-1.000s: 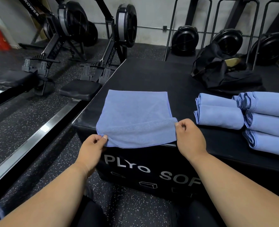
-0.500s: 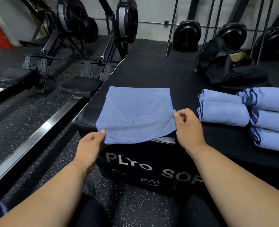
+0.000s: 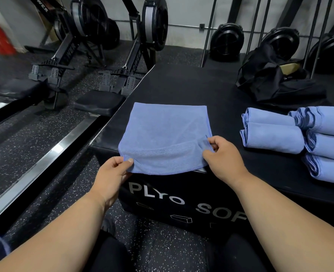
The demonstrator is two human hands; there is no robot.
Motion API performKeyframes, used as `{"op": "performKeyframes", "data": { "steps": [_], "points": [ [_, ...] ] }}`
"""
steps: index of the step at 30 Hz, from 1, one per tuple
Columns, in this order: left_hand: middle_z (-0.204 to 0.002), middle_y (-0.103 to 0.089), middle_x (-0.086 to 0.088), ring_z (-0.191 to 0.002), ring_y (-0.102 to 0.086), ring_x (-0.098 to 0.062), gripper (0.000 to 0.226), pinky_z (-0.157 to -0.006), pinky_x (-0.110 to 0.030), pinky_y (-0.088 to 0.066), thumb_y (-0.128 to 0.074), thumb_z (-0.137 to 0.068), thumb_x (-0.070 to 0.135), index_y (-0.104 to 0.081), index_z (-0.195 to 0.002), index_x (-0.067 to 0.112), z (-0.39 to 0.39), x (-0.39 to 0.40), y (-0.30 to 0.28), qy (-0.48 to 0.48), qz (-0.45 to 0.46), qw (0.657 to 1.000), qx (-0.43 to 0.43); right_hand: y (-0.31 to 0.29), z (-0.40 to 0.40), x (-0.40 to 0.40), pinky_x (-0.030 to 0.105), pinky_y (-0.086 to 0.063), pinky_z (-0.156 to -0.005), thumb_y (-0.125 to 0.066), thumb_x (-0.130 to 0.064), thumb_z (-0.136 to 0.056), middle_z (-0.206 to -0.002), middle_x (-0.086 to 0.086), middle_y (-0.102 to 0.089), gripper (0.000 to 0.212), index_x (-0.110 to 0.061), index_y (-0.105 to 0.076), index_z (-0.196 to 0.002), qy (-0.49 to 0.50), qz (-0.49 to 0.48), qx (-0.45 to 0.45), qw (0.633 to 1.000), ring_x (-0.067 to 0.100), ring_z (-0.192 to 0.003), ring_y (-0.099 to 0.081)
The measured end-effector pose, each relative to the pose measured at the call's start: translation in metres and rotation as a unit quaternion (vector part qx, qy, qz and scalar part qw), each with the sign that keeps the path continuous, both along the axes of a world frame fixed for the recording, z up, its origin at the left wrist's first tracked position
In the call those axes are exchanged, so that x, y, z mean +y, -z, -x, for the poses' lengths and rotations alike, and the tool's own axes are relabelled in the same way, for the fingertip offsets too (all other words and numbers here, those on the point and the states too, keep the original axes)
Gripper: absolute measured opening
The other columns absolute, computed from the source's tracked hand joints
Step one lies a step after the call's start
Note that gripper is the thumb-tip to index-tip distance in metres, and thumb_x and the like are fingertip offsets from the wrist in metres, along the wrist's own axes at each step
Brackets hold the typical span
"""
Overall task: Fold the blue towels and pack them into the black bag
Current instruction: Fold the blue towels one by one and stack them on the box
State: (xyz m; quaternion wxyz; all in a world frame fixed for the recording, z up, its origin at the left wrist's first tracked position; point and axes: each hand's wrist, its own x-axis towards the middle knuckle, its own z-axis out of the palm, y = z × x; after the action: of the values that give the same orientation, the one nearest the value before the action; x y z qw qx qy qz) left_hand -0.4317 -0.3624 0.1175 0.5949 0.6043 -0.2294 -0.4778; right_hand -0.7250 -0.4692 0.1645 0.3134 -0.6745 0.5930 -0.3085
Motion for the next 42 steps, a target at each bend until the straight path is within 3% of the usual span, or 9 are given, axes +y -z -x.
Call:
{"op": "performKeyframes", "data": {
  "steps": [3, 7, 11, 17, 22, 25, 32, 36, 42],
  "points": [
    [-0.102, -0.074, -0.019, -0.085, -0.074, -0.021, 0.002, -0.072, -0.024, -0.061, -0.068, -0.099, 0.006, -0.067, -0.100, 0.006, 0.002, 0.004, -0.007, -0.022, 0.003, 1.000, 0.002, 0.003, 0.002, 0.000, 0.022, -0.040, -0.064, -0.064, -0.032, -0.095, -0.090, -0.006, -0.057, 0.009, -0.032, -0.063, -0.087, -0.011, 0.039, 0.070, 0.997, 0.010, -0.076, -0.056],
    [-0.106, -0.076, -0.016, -0.090, -0.074, -0.019, 0.003, -0.081, -0.033, -0.060, -0.064, -0.101, 0.007, -0.066, -0.100, 0.010, 0.002, 0.011, -0.017, -0.045, 0.014, 0.999, 0.028, 0.002, 0.003, 0.001, 0.025, -0.039, -0.063, -0.065, -0.035, -0.098, -0.086, -0.007, -0.054, 0.019, -0.029, -0.059, -0.081, -0.019, 0.033, 0.059, 0.997, 0.011, -0.072, -0.052],
    [-0.100, -0.079, -0.005, -0.083, -0.076, -0.010, 0.008, -0.069, -0.023, -0.061, -0.061, -0.103, 0.007, -0.064, -0.104, 0.013, 0.002, 0.021, -0.037, -0.059, 0.049, 0.995, 0.067, -0.002, 0.011, 0.010, 0.034, -0.040, -0.067, -0.059, -0.033, -0.102, -0.075, -0.005, -0.050, 0.021, -0.017, -0.058, -0.088, -0.036, -0.010, -0.014, 0.999, 0.014, -0.068, -0.044],
    [-0.102, -0.069, -0.001, -0.075, -0.069, -0.008, 0.034, -0.071, -0.023, -0.058, -0.065, -0.101, 0.007, -0.055, -0.130, 0.021, -0.003, 0.034, -0.063, -0.105, 0.099, 0.987, 0.077, -0.021, 0.024, 0.027, 0.029, -0.049, -0.081, -0.054, -0.027, -0.103, -0.116, -0.004, -0.060, 0.017, -0.015, -0.063, -0.095, -0.011, -0.064, -0.175, 0.982, 0.013, -0.097, -0.062],
    [-0.095, -0.073, -0.001, -0.074, -0.068, -0.009, 0.041, -0.066, -0.021, -0.059, -0.065, -0.100, 0.005, -0.053, -0.137, 0.018, 0.011, 0.039, -0.076, -0.115, 0.097, 0.986, 0.074, -0.029, 0.031, 0.046, 0.036, -0.047, -0.072, -0.053, -0.017, -0.091, -0.081, -0.001, -0.057, 0.017, -0.022, -0.051, -0.075, -0.014, -0.112, -0.320, 0.941, 0.018, -0.080, -0.055],
    [-0.096, -0.070, -0.004, -0.075, -0.067, -0.010, 0.038, -0.065, -0.020, -0.058, -0.064, -0.101, 0.004, -0.054, -0.135, 0.017, 0.019, 0.038, -0.078, -0.127, 0.091, 0.984, 0.088, -0.032, 0.035, 0.055, 0.035, -0.037, -0.066, -0.054, -0.013, -0.091, -0.075, -0.001, -0.045, 0.028, -0.025, -0.044, -0.068, 0.012, -0.116, -0.301, 0.946, 0.020, -0.077, -0.043],
    [-0.104, -0.074, -0.008, -0.083, -0.069, -0.013, 0.036, -0.079, -0.029, -0.058, -0.069, -0.094, 0.002, -0.060, -0.128, 0.009, 0.033, 0.043, -0.057, -0.150, 0.027, 0.988, 0.031, -0.014, 0.047, 0.066, 0.042, -0.053, -0.076, -0.073, -0.036, -0.079, -0.078, -0.001, -0.064, 0.025, -0.014, -0.063, -0.076, 0.046, -0.131, -0.238, 0.961, 0.019, -0.076, -0.058],
    [-0.091, -0.065, -0.004, -0.074, -0.058, -0.008, 0.017, -0.057, -0.015, -0.055, -0.059, -0.097, 0.002, -0.063, -0.087, 0.015, 0.036, 0.046, -0.031, -0.101, -0.050, 0.989, 0.097, -0.006, 0.040, 0.076, 0.041, -0.059, -0.082, -0.072, -0.017, -0.095, -0.079, 0.005, -0.063, 0.015, -0.014, -0.065, -0.083, 0.034, -0.179, -0.281, 0.942, 0.021, -0.079, -0.061],
    [-0.090, -0.068, -0.004, -0.063, -0.059, -0.006, 0.015, -0.050, -0.014, -0.051, -0.061, -0.094, 0.002, -0.063, -0.086, 0.015, 0.035, 0.051, -0.011, -0.102, -0.081, 0.988, 0.089, -0.009, 0.039, 0.090, 0.034, -0.060, -0.077, -0.069, -0.015, -0.100, -0.087, 0.008, -0.068, 0.008, -0.011, -0.064, -0.097, 0.009, -0.237, -0.283, 0.929, 0.019, -0.076, -0.063]
  ]
}}
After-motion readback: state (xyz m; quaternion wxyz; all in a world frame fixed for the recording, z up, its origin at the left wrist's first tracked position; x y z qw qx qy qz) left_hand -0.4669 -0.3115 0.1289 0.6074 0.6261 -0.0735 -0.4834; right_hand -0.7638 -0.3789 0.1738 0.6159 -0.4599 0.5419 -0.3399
